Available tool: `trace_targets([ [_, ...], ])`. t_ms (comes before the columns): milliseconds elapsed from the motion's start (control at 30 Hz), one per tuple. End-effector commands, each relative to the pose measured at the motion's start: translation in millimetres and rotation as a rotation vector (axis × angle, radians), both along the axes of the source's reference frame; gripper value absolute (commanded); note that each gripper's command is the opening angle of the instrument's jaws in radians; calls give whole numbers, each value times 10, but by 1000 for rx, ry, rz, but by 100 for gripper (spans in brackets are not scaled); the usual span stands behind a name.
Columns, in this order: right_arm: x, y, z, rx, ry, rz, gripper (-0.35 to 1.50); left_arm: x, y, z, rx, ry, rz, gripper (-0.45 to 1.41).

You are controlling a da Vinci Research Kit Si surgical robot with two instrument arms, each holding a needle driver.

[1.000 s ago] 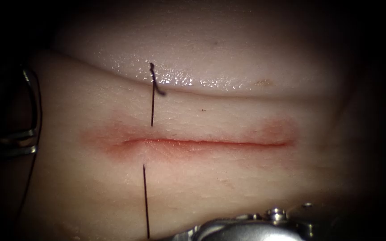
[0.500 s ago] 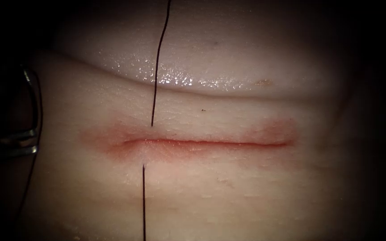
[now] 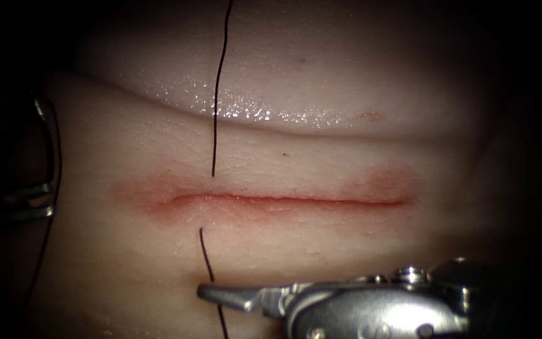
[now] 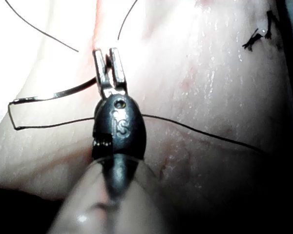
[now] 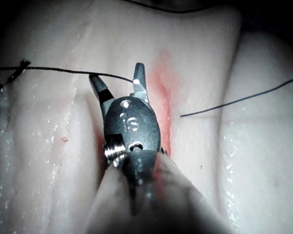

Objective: Wound Closure

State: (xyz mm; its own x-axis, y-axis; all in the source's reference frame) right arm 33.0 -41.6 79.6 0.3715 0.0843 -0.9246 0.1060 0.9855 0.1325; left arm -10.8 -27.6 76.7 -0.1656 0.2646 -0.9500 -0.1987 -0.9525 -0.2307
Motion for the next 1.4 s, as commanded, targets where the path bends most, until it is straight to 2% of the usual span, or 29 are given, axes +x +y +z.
trace_targets([
  [33,8,7,16,-4,-5,6,133,-5,-5,5,1,-3,2,-45],
  [100,13,21,50,-14,-25,40,136,-4,-5,5,1,-3,3,-45],
  [167,15,22,57,-15,-23,40,136,-4,-5,5,1,-3,3,-45],
  [200,23,21,78,-29,-18,35,136,-4,-5,5,1,-3,3,-45],
  [267,25,21,84,-31,-16,34,135,-4,-5,5,1,-3,3,-45],
  [367,39,18,112,-41,-49,25,126,-5,-5,5,1,-3,2,-45],
  [433,42,17,120,-34,-55,25,125,-5,-5,5,1,-3,2,-45],
  [500,50,14,136,-6,-51,24,116,-4,-5,5,1,-3,3,-45],
  [567,51,13,139,-2,-54,20,111,-4,-5,5,1,-3,3,-45],
  [600,53,10,145,8,-50,9,96,-4,-5,5,1,-3,3,-45],
  [633,53,10,145,8,-50,9,96,-4,-5,5,1,-3,3,-45],
  [700,53,8,149,16,-52,3,83,-3,-5,5,1,-3,4,-45],
  [733,51,6,150,21,-53,-9,66,-3,-5,5,1,-3,4,-45],
  [767,48,2,151,25,-53,-49,-35,-3,-5,5,1,-3,3,-45],
  [933,41,-2,145,29,-60,-78,-35,-4,-5,5,1,-3,3,-45],
  [967,37,-4,135,32,-60,-78,-35,-4,-5,5,1,-3,3,-45],
  [1100,34,-5,121,37,-56,-77,-35,-5,-5,5,1,-3,2,-45],
  [1233,26,-11,79,56,-23,-73,-35,-5,-5,5,1,-3,2,-45],
  [1300,25,-13,70,55,-17,-75,-35,-5,-5,5,1,-3,2,-45],
  [1400,21,-25,39,38,3,-97,-35,-5,-5,5,2,-1,4,-45],
])
